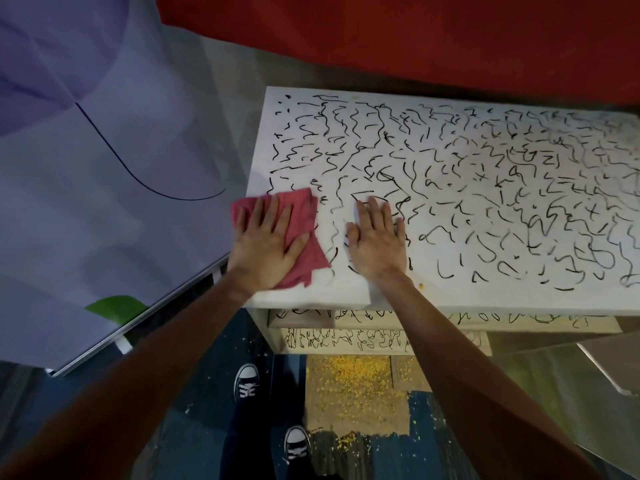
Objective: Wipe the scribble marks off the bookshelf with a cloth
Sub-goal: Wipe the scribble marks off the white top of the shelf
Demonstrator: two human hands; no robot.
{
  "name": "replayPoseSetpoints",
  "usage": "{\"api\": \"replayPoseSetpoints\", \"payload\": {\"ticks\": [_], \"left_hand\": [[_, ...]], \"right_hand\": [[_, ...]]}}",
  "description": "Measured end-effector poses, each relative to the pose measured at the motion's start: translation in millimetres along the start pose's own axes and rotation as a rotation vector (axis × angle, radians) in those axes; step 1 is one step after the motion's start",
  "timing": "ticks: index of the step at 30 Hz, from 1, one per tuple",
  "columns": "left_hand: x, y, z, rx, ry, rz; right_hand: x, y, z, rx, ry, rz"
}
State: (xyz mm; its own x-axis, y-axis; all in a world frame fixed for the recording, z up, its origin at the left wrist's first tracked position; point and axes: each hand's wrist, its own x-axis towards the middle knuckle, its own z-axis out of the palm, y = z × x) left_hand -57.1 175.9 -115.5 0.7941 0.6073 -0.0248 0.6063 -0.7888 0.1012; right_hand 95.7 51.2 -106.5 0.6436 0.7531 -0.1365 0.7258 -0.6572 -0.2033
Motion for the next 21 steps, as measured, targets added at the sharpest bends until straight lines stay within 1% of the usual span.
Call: {"api": "replayPoseSetpoints", "payload": {"ticks": [2,4,7,10,12,15,18,21], "left_hand": [[-28.6,2.7,1.4,-0.003,0.000,0.035],[-27.6,1.5,-0.6,-0.004,-0.030,0.046],[13.4,-9.4,-8.5,-0.007,-0.019,0.083],[60.7,-21.1,-13.7,-0.030,-0.035,0.064],[72.4,-18.0,-14.0,-0.023,-0.038,0.040],[41.2,-8.1,-5.8,0.003,-0.025,-0.035],[-17.4,3.3,-0.2,-0.014,0.033,0.008],[-38.0,4.8,-4.6,-0.030,-0.019,-0.001]], "right_hand": [[0.4,-1.3,0.0,0.003,-0.001,0.006],[1.0,-2.7,0.6,-0.005,0.006,0.020],[2.2,-3.8,0.5,-0.023,0.012,0.035],[1.2,-2.7,1.2,-0.010,0.035,0.017],[4.3,-1.9,1.4,-0.007,0.045,0.022],[3.4,-3.7,0.3,-0.013,0.030,0.026],[3.9,-3.1,-0.4,-0.013,0.027,0.017],[4.9,-2.3,0.4,-0.013,0.023,0.019]]}}
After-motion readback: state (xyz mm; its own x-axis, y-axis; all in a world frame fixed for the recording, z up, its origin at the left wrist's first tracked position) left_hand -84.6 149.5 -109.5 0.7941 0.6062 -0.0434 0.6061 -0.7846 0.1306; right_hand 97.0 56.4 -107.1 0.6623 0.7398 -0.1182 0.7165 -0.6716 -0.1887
